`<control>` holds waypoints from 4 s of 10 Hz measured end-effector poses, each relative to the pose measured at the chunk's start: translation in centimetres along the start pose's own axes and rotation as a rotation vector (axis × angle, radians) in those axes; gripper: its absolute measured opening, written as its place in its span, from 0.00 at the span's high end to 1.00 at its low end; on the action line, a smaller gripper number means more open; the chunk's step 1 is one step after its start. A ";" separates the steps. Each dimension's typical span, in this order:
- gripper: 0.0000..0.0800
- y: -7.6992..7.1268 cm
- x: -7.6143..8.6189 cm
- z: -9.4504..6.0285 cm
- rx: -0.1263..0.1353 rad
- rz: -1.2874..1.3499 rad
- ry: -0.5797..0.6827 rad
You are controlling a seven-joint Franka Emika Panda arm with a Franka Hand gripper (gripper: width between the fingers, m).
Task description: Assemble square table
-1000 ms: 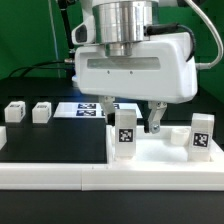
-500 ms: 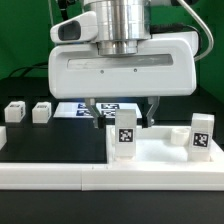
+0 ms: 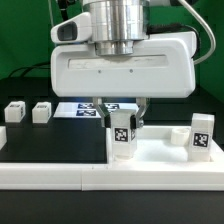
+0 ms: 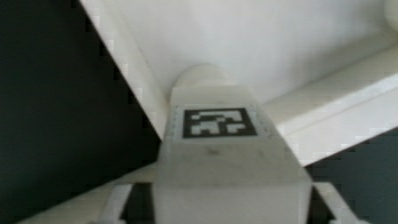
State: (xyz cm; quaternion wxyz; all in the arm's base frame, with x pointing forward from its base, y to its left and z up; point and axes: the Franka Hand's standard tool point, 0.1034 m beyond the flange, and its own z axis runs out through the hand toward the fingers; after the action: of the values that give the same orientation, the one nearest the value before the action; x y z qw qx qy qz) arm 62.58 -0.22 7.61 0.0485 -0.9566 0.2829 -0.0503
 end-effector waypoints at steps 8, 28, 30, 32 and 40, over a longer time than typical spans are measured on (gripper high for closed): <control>0.64 -0.7 -0.5 0.1 -0.065 1.210 -0.105; 0.64 -0.4 0.2 0.7 -0.053 0.041 -0.017; 0.64 -0.3 0.3 0.8 -0.053 0.166 -0.015; 0.64 0.1 0.3 0.8 -0.051 0.439 -0.012; 0.62 0.1 -0.4 0.9 -0.048 1.381 -0.048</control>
Offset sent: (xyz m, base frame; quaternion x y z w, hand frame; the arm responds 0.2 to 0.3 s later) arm 0.0119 0.0242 0.0039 0.0358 -0.0495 0.4553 0.8882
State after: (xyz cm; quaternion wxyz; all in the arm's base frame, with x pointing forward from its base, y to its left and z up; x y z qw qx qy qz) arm 62.29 0.01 6.72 0.0547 -0.5589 0.8272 0.0195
